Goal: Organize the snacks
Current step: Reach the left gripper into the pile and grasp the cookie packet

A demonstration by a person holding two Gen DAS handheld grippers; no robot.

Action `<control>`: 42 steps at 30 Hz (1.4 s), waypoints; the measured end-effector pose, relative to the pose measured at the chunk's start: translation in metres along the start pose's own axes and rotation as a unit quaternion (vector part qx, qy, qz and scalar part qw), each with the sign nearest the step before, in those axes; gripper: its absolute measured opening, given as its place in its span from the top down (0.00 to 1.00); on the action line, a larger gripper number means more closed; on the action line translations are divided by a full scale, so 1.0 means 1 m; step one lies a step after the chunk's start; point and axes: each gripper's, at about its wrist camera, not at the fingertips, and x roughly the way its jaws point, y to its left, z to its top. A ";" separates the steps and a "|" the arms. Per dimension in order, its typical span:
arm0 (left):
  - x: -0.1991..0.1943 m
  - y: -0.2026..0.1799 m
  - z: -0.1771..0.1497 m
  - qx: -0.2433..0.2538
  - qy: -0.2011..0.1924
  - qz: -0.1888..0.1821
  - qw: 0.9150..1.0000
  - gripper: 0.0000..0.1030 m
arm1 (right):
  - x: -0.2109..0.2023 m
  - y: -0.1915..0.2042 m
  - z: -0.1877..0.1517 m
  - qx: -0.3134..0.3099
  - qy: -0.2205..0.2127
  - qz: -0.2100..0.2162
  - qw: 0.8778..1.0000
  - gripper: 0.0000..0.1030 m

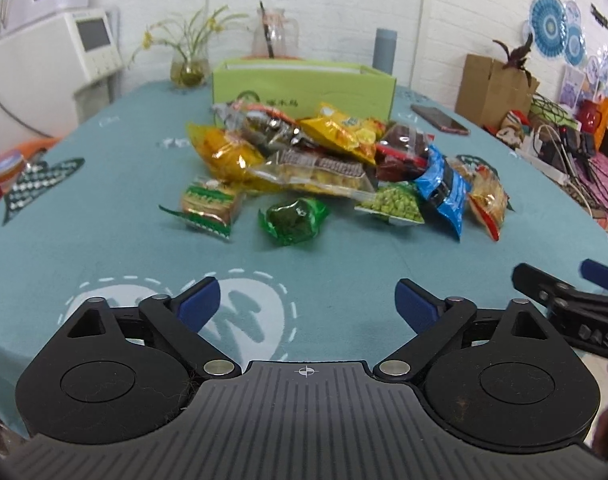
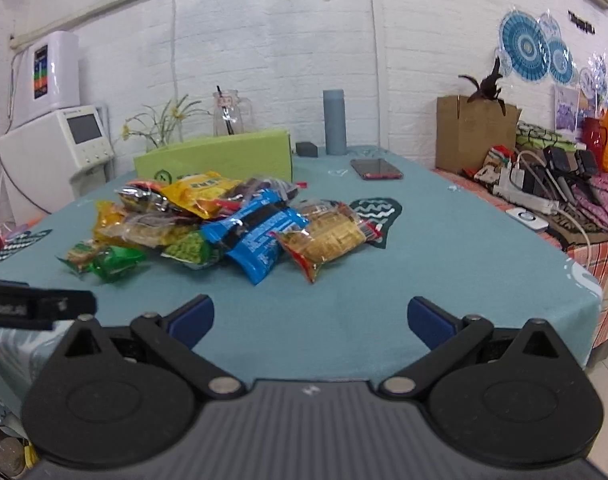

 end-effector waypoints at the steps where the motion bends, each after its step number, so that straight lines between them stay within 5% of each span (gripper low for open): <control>1: 0.002 0.006 0.002 -0.009 0.005 -0.004 1.000 0.20 | 0.009 -0.002 0.002 -0.001 0.009 0.007 1.000 0.00; 13: 0.013 0.085 0.039 -0.054 0.034 -0.025 0.998 0.19 | 0.034 0.006 0.009 -0.042 0.060 0.022 0.997 0.00; 20: 0.050 0.112 0.082 -0.024 0.032 -0.035 0.999 0.20 | 0.043 0.094 0.036 -0.091 0.069 0.231 0.966 0.00; 24: 0.073 0.113 0.089 -0.007 0.053 -0.042 0.998 0.20 | 0.069 0.137 0.038 -0.114 0.092 0.268 0.952 0.00; 29: 0.067 0.111 0.098 -0.013 0.023 -0.036 0.999 0.24 | 0.059 0.130 0.044 -0.114 0.079 0.247 0.959 0.00; 33: 0.052 0.086 0.110 0.003 0.001 -0.103 0.995 0.22 | 0.040 0.072 0.057 -0.076 0.043 0.124 0.988 0.00; 37: 0.061 0.025 0.122 0.033 0.019 -0.211 0.977 0.23 | 0.051 0.015 0.059 -0.025 0.060 0.017 0.998 0.00; 42: 0.095 -0.065 0.142 0.086 0.059 -0.288 0.952 0.30 | 0.066 -0.012 0.049 0.011 0.077 0.039 0.996 0.00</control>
